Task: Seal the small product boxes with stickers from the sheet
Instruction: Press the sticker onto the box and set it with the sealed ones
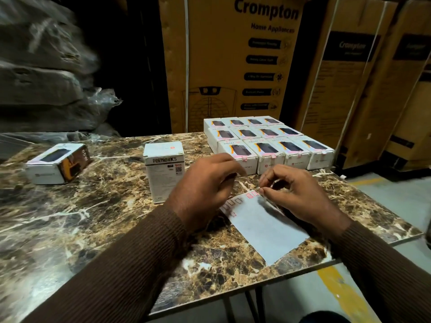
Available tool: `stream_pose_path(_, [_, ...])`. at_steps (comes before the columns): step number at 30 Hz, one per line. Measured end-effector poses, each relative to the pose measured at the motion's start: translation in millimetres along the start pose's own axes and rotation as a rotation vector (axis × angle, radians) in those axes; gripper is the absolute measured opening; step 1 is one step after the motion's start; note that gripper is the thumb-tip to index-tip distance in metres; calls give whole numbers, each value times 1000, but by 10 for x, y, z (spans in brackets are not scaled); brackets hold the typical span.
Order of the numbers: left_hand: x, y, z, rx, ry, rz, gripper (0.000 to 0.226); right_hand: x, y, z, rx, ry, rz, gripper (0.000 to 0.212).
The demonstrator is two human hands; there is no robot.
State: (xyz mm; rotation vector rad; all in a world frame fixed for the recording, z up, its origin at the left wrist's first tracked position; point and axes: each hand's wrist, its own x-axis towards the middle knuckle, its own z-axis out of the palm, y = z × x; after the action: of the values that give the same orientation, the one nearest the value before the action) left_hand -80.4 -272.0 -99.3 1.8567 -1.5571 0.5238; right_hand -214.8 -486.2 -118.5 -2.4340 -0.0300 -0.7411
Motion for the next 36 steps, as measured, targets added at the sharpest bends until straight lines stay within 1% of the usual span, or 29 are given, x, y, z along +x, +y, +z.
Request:
stream_pose_path(3, [-26, -23, -332, 12, 115, 59, 22, 106, -212, 4, -2, -23, -64, 12])
stream_pose_path(6, [-160, -208, -742, 28, 210, 51, 21, 257, -494, 7, 13, -30, -138, 9])
stream_pose_path(10, [-399, -628, -1133, 44, 208, -31, 30, 512, -874, 144, 17, -28, -225, 11])
stream_pose_path(14, [-562, -816, -1098, 16, 243, -92, 24, 753, -1149, 375, -25, -29, -308, 9])
stream_pose_path(17, [-580, -877, -1039, 10, 228, -102, 19, 896, -1279, 537, -63, -28, -340, 8])
stream_pose_path(20, [-610, -917, -1008, 4, 216, -118, 18, 993, -1352, 646, -127, -32, -358, 10])
stream_pose_path(25, [-635, -936, -959, 16, 256, -134, 18, 1079, -1373, 758, -190, -13, -354, 7])
stream_pose_path(29, [-630, -950, -943, 27, 256, -154, 17, 1113, -1363, 814, -256, -20, -374, 9])
stream_pose_path(36, [-639, -938, -926, 20, 262, -173, 18, 1165, -1301, 857, -267, -46, -367, 6])
